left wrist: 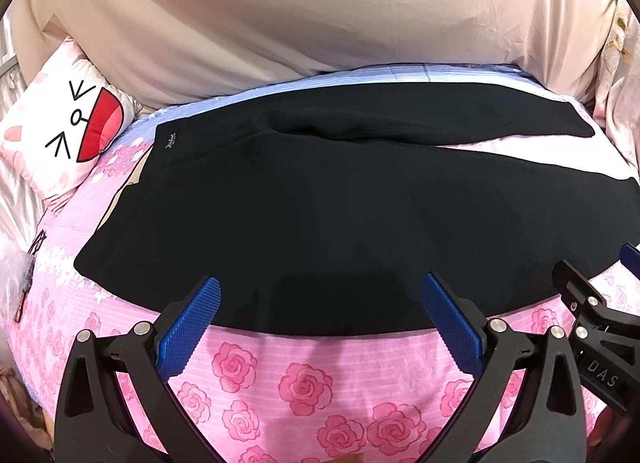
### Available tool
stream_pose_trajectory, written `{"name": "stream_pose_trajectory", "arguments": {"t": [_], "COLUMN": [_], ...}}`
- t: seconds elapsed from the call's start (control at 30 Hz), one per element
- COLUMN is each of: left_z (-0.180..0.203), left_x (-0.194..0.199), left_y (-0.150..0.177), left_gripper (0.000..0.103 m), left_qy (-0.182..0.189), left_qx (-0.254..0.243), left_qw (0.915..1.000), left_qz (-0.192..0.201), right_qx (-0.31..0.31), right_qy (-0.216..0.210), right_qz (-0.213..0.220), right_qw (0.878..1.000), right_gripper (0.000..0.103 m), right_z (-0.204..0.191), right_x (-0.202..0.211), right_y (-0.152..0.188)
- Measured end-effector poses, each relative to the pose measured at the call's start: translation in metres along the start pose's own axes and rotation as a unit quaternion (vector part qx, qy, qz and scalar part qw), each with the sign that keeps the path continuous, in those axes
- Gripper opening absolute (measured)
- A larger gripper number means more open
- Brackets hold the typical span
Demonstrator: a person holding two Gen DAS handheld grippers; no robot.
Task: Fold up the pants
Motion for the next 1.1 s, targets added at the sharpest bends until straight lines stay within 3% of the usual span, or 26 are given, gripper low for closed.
{"name": "stream_pose_trajectory", "arguments": {"t": [1.1], "left_z": [-0.010], "left_x": [0.014], "left_y": [0.004], "left_gripper": [0.098], "left_qy": [-0.005], "left_qx": [0.006], "left_qw": [1.0000], "left_qz": [0.004], "right_qx": [0.006], "right_qy": [-0.004], "right_qz": [0.001], "right_qw": [1.000], "right_gripper": [0.098], "right_z": [-0.005], "right_x": [0.011], "right_y": [0.008]}}
Point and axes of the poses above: each gripper's, at about its wrist camera, not at the fingertips, and x roughly against the way its jaws point, z to its right, y to its underside, the point moved 2 cm from there along -x, roughly the way its jaws point, and after that the axes turned 15 degrees about z, right-handed, at the moved point
